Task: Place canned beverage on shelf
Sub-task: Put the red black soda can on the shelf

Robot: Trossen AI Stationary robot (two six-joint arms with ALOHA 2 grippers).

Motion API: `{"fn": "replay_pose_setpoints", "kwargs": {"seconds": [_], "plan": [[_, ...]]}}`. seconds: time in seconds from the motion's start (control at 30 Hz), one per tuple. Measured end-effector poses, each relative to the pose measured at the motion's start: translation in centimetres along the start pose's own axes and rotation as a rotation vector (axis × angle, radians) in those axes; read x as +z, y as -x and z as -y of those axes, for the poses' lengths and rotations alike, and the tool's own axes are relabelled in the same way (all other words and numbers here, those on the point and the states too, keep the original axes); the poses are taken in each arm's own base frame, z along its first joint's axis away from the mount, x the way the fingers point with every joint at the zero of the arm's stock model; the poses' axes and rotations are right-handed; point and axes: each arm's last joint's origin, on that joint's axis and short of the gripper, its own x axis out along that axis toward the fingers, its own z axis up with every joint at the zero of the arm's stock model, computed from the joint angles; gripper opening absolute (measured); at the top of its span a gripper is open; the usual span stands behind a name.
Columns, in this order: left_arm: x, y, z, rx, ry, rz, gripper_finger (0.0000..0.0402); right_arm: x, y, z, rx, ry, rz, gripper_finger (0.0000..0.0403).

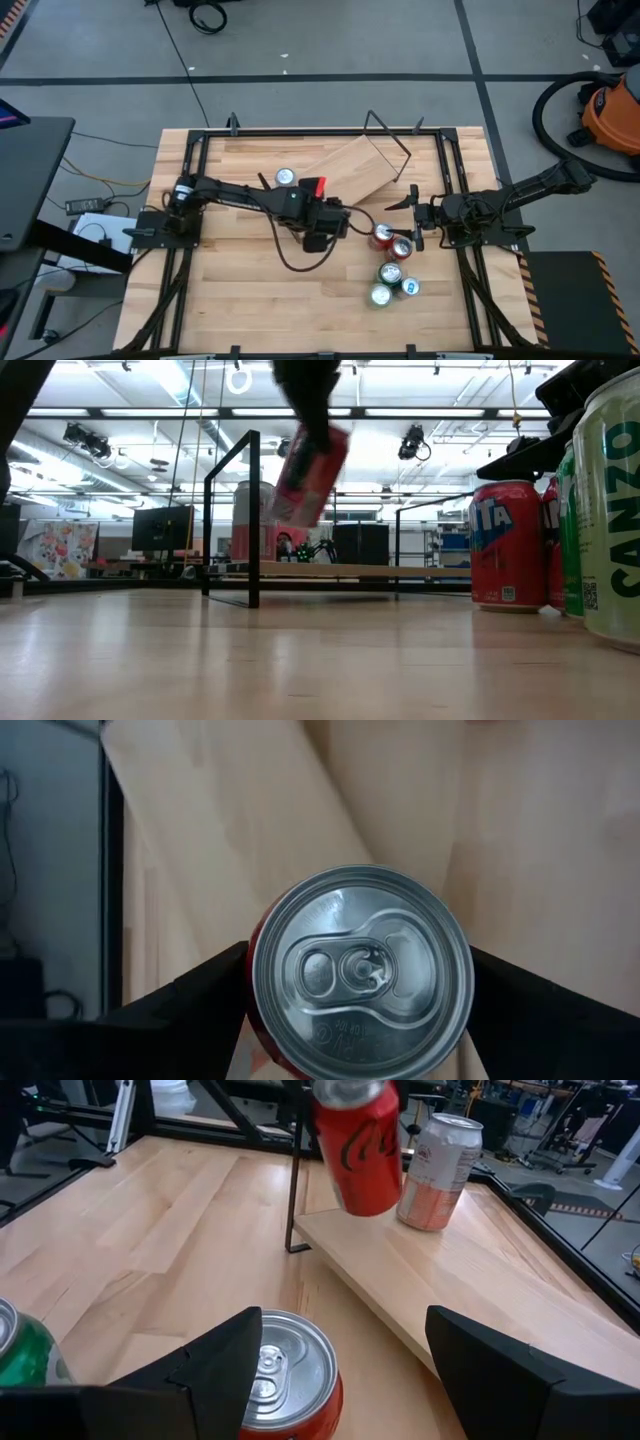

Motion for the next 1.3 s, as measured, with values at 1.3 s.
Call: {"fn": "replay_pose_setpoints", "kwargs": {"seconds": [1.3], "plan": [[-7.1,0.4,-2.2,-0.210,0.279,0.379,0.0318,0.1,0.0,0.0,0.000,0.004,0.014,0.0292]]}}
